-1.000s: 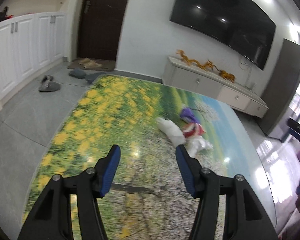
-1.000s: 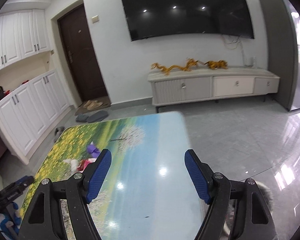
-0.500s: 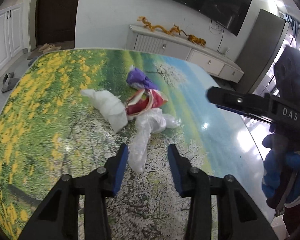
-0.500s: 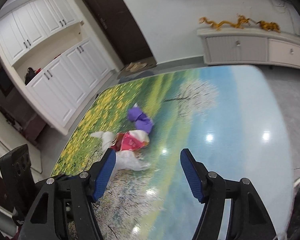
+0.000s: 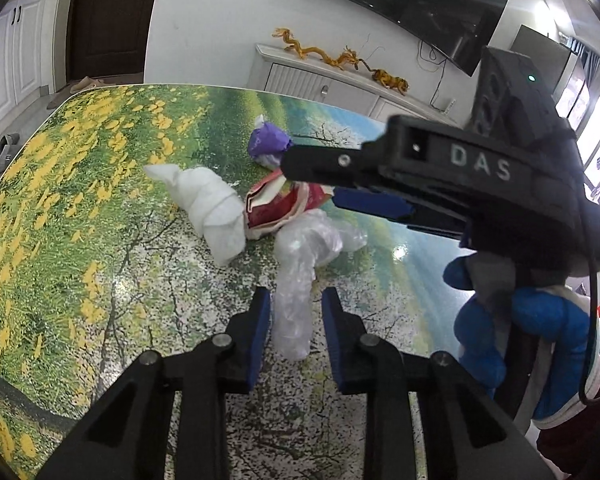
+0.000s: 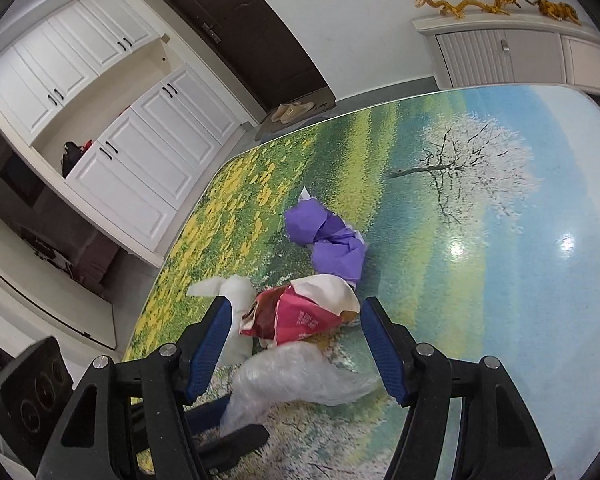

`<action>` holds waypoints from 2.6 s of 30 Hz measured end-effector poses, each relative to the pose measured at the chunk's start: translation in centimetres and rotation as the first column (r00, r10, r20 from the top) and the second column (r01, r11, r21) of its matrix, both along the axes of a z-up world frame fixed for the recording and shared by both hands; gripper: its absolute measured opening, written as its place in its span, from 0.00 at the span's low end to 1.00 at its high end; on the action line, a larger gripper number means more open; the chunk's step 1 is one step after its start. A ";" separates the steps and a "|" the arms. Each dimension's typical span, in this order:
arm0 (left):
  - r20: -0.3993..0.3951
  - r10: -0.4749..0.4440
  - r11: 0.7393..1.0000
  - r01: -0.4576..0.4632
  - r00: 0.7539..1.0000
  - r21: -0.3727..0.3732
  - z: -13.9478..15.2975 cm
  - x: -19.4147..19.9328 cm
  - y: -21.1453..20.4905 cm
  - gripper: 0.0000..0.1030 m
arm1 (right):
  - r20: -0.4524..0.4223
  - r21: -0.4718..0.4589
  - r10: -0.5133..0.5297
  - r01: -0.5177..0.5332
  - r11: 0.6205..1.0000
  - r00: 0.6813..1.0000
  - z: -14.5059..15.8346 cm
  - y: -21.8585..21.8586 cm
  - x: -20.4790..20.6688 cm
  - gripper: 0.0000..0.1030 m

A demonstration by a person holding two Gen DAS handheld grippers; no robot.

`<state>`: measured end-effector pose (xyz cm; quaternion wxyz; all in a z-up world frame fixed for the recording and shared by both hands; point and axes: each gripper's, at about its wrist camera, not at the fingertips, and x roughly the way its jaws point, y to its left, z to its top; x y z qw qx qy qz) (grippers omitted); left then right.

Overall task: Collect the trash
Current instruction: 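Grasp the clear plastic with the left tool while the right grasps the red snack bag, then carry the clear plastic and red snack bag over the trash bin, then open both tools to drop the clear plastic and red bag into the bin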

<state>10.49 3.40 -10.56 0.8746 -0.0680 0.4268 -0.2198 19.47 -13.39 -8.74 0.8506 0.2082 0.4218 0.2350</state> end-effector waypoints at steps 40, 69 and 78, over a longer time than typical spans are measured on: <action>0.122 0.052 0.998 -0.048 0.991 -0.032 8.2 -10.1 -2.1 0.05 | 0.171 0.093 -0.223 0.210 0.973 0.960 8.8 -11.5 -13.0 0.38; -0.007 -0.476 0.874 0.474 0.880 0.108 5.9 -8.9 -38.7 0.05 | 0.088 -0.079 -0.789 0.794 0.603 0.608 0.3 -40.1 -26.0 0.40; -0.147 -0.518 0.841 0.533 0.843 0.095 0.3 -7.3 -46.4 0.19 | -0.069 -0.065 -0.827 0.825 0.562 0.558 -5.4 -43.6 -27.3 0.53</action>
